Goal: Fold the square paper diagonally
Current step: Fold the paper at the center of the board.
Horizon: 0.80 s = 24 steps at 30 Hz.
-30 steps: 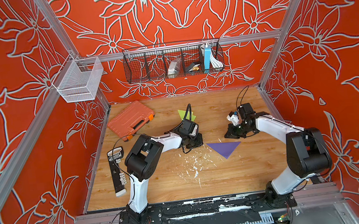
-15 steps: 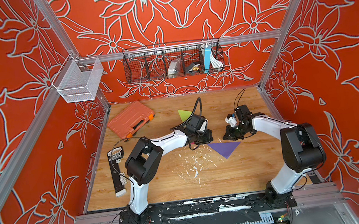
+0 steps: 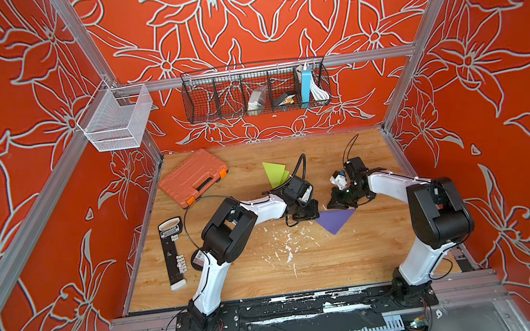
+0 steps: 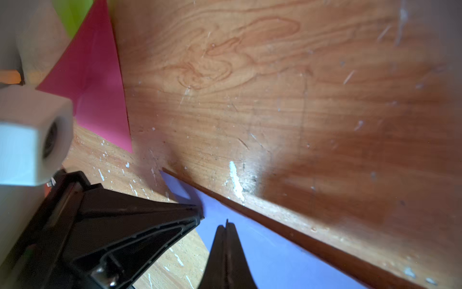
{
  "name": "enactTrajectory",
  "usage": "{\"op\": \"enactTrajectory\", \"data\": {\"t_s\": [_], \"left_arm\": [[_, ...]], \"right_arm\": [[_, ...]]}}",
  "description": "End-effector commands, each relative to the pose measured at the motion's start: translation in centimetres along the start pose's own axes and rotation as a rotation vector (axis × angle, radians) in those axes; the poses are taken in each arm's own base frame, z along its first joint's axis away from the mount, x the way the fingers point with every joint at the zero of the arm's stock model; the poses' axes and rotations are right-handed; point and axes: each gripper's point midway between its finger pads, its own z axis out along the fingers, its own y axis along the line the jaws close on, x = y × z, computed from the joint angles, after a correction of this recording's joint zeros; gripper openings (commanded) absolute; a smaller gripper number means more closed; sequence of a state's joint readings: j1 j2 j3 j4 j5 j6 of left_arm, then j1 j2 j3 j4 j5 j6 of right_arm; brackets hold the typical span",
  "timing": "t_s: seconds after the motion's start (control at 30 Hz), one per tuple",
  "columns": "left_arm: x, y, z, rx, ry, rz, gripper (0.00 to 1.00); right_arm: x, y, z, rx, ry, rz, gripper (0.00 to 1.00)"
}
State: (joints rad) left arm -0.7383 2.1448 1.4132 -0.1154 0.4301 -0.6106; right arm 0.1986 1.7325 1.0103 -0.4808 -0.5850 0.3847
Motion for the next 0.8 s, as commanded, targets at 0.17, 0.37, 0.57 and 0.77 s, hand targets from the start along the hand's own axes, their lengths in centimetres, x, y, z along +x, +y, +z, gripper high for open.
{"op": "enactTrajectory", "data": {"t_s": [0.17,0.37,0.57,0.77], "left_arm": [[-0.5,0.0,0.7,0.011,-0.004,0.001,0.00],[-0.1,0.7,0.9,-0.005,0.002,-0.001,0.00],[0.1,1.1,0.9,-0.015,0.005,-0.003,0.00],[0.3,2.1,0.7,-0.050,0.012,-0.016,0.00]], "right_arm": [[1.0,-0.7,1.4,0.014,0.040,0.023,0.00],[1.3,-1.7,2.2,0.044,0.056,0.038,0.00],[1.9,-3.0,2.4,0.103,0.072,0.047,0.00],[2.5,-4.8,1.4,0.196,0.067,0.064,0.00]]}}
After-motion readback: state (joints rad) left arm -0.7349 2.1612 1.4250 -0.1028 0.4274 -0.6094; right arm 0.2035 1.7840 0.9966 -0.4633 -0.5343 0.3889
